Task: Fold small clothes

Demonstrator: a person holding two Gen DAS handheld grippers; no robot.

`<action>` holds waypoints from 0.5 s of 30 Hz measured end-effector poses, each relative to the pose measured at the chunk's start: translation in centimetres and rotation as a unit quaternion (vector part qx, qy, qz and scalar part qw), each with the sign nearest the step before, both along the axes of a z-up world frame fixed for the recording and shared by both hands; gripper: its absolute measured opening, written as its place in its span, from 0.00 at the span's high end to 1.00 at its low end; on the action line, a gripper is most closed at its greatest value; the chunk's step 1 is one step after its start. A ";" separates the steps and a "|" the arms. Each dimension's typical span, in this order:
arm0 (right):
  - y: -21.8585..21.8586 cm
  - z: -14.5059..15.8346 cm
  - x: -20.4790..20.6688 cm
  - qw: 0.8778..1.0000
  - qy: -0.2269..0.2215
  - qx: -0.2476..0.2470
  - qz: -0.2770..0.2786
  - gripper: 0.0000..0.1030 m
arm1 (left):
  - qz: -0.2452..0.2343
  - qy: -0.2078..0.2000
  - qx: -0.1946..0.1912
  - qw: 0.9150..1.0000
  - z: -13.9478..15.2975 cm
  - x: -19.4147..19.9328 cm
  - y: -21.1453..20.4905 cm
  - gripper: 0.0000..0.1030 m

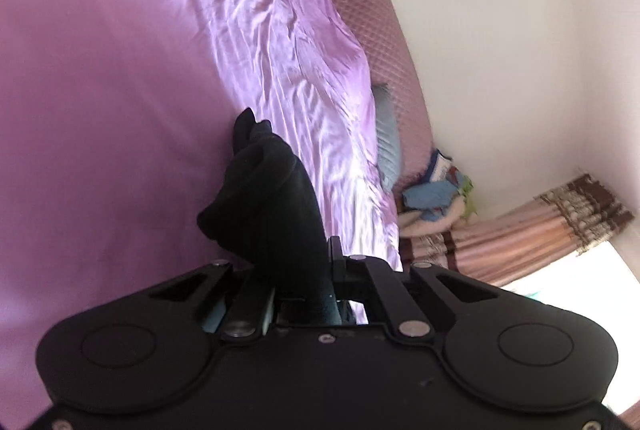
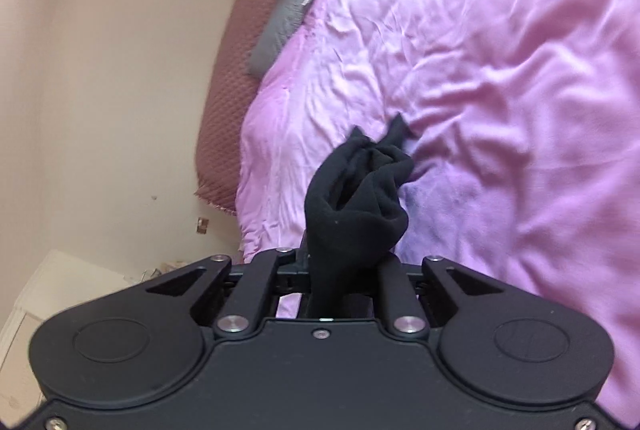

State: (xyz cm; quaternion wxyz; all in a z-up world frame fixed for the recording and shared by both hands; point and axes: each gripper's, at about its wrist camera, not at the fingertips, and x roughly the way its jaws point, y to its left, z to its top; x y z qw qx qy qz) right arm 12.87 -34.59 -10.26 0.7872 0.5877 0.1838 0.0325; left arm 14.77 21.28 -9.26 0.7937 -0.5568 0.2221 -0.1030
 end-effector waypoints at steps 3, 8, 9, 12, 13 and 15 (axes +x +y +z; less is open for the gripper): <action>-0.9 -1.0 -5.3 1.000 0.022 -0.007 0.002 0.89 | -0.007 0.022 -0.006 1.000 -1.0 -5.3 -0.7 0.99; -2.5 -6.1 -11.0 0.996 0.093 0.000 0.001 0.89 | -0.020 0.094 0.006 0.995 -6.8 -10.9 -1.1 0.92; -2.9 -7.4 -11.4 0.994 0.106 -0.007 0.004 0.86 | -0.021 0.111 0.032 0.993 -8.0 -11.2 -0.9 0.75; -4.5 -9.9 -13.4 0.992 0.129 0.008 0.002 0.74 | -0.015 0.113 0.020 0.993 -9.5 -12.7 0.3 0.69; -5.0 -9.6 -14.2 0.992 0.125 0.006 0.000 0.72 | -0.010 0.114 0.028 0.993 -9.0 -13.3 0.9 0.66; -5.8 -7.8 -15.5 0.991 0.128 -0.042 -0.010 0.56 | 0.005 0.115 0.080 0.990 -7.0 -14.5 1.9 0.58</action>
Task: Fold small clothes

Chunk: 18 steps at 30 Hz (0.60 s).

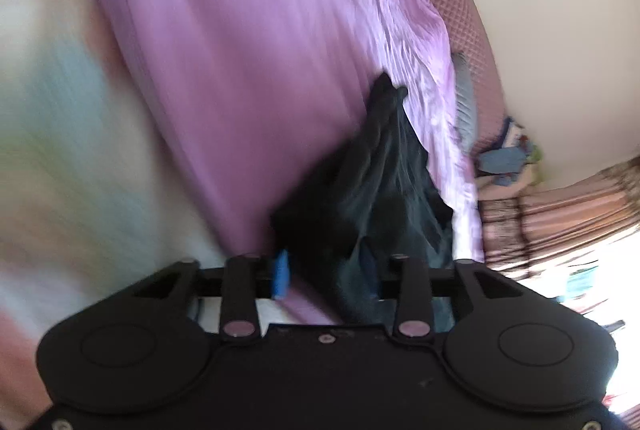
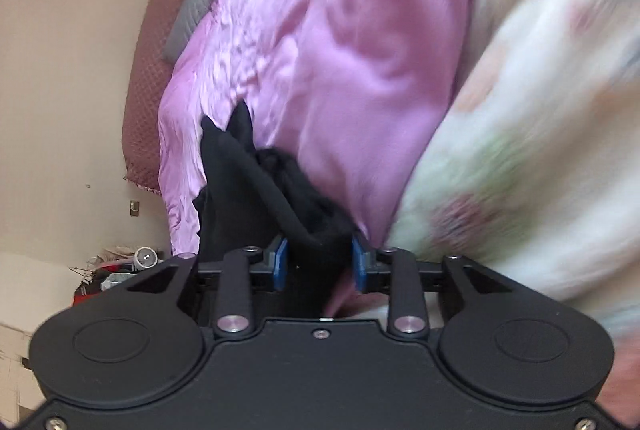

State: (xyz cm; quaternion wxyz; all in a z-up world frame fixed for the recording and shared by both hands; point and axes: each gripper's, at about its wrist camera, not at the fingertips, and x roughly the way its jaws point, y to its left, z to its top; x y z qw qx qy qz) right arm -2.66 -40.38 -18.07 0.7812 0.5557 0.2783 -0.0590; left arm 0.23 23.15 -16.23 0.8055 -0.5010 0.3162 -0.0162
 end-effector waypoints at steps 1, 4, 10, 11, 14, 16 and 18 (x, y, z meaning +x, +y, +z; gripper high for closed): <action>-0.3 1.4 -0.3 0.999 -0.004 -0.045 -0.002 0.54 | 0.001 -0.005 0.039 0.999 1.2 -0.4 0.4 0.57; -0.7 5.2 1.0 0.988 -0.037 -0.152 0.021 0.53 | -0.028 -0.029 0.125 0.991 4.7 0.8 1.2 0.55; 1.2 10.3 11.2 0.955 -0.096 -0.265 0.094 0.40 | -0.089 -0.092 0.218 0.967 8.9 9.8 -0.7 0.51; 1.7 10.7 13.7 0.950 -0.101 -0.275 0.112 0.39 | -0.099 -0.094 0.228 0.964 9.0 11.8 -1.1 0.50; 1.9 9.9 19.5 0.942 -0.091 -0.275 0.166 0.39 | -0.114 -0.092 0.277 0.950 8.7 17.8 -2.7 0.50; 2.4 8.9 22.3 0.939 -0.063 -0.285 0.180 0.39 | -0.124 -0.083 0.302 0.942 8.3 20.9 -3.3 0.49; 2.8 7.8 24.6 0.934 -0.047 -0.299 0.192 0.39 | -0.134 -0.067 0.310 0.939 7.6 24.0 -4.1 0.49</action>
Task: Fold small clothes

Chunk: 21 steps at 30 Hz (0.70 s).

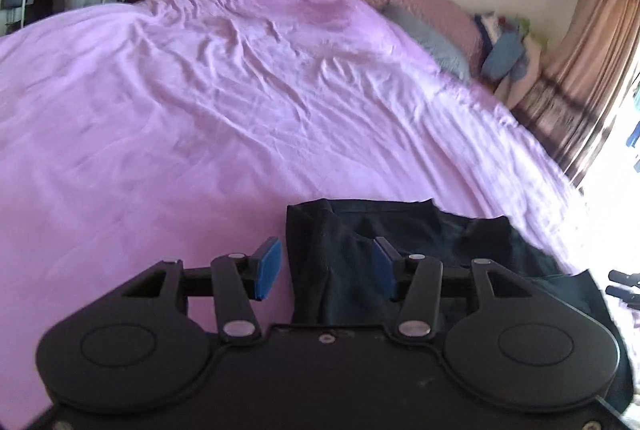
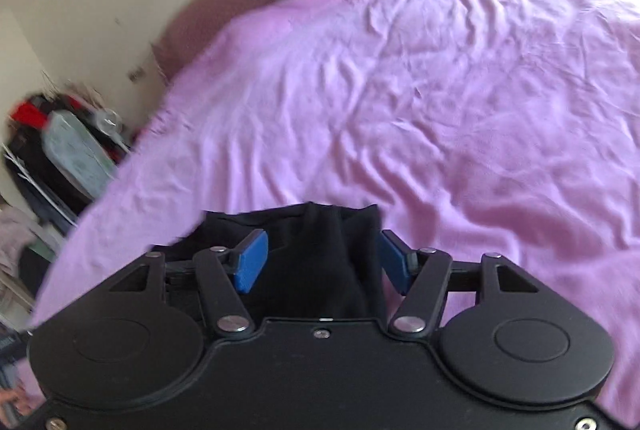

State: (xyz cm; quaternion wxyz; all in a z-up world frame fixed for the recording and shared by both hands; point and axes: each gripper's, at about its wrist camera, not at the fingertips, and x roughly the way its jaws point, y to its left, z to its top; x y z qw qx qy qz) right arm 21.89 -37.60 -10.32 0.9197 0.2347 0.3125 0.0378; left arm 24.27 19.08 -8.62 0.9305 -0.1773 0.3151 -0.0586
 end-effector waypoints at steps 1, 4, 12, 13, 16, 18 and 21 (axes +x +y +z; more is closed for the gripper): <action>0.0 -0.5 0.5 1.000 0.005 -0.002 -0.002 0.39 | -0.004 0.010 -0.003 1.000 -0.4 1.4 -0.3 0.49; 0.1 -1.7 2.2 1.000 0.018 0.011 0.010 0.39 | -0.004 0.030 -0.025 0.999 -1.8 4.1 0.0 0.50; 1.2 -1.7 2.9 0.999 0.000 0.015 0.040 0.90 | -0.015 0.035 -0.032 0.999 -3.6 5.2 -1.4 0.98; 1.4 -1.4 2.9 0.999 -0.008 0.011 0.039 0.90 | -0.007 0.029 -0.046 0.999 -3.5 5.2 -1.1 0.98; 1.5 0.1 2.5 0.998 -0.047 0.019 0.035 0.91 | 0.019 -0.012 -0.087 0.996 -2.2 3.9 0.5 0.98; 1.9 0.8 2.6 0.997 -0.064 0.007 0.032 0.91 | 0.032 -0.028 -0.087 0.995 -1.8 3.7 1.0 0.98; 2.1 -0.2 3.8 0.999 -0.048 -0.004 0.022 0.92 | 0.042 -0.007 -0.074 0.996 -2.8 4.5 1.2 0.98</action>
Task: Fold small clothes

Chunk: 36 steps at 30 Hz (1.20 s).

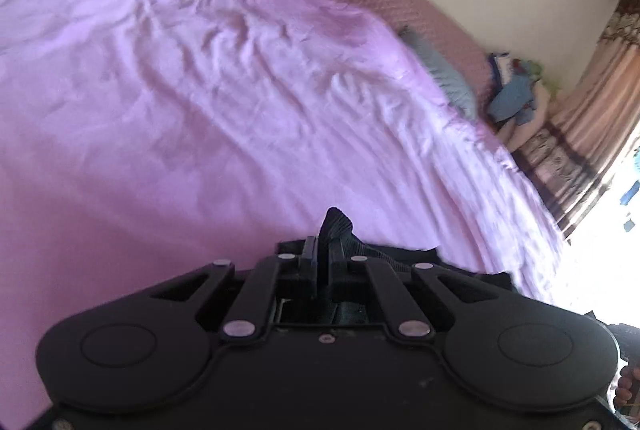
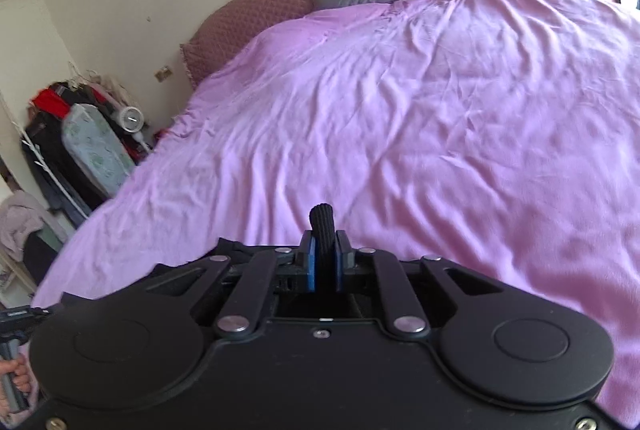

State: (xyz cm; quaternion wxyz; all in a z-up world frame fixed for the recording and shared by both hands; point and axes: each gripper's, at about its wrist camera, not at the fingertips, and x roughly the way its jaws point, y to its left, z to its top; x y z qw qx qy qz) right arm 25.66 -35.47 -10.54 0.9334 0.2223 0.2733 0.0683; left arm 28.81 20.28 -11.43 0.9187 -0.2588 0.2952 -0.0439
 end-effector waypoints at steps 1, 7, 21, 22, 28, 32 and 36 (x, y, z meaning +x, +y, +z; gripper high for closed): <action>-0.1 -0.9 0.6 1.000 0.014 -0.004 -0.005 0.92 | -0.001 0.017 0.006 1.000 -0.8 0.5 -0.1 0.98; -1.1 -5.4 1.7 0.997 0.064 0.014 -0.035 0.91 | -0.004 0.067 0.033 0.997 -3.7 2.4 -0.6 0.84; 10.7 2.4 -9.7 0.996 -0.056 0.047 0.044 0.56 | -0.076 -0.030 -0.060 0.995 3.6 -9.4 -7.6 0.50; 12.4 1.8 -10.7 0.995 -0.054 0.059 0.054 0.56 | -0.084 -0.029 -0.069 0.994 3.2 -10.4 -8.7 0.50; 17.3 -4.1 -14.1 0.992 -0.006 0.076 0.099 0.59 | -0.099 0.013 -0.073 0.992 -1.4 -13.8 -11.8 0.50; 13.3 -4.7 -16.0 0.996 -0.021 0.072 0.052 0.67 | -0.071 -0.003 -0.073 0.995 -2.2 -15.3 -9.3 0.48; 5.9 -5.1 -18.9 0.995 -0.028 0.088 -0.048 0.67 | -0.009 0.003 -0.062 0.998 -2.1 -16.6 -5.7 0.48</action>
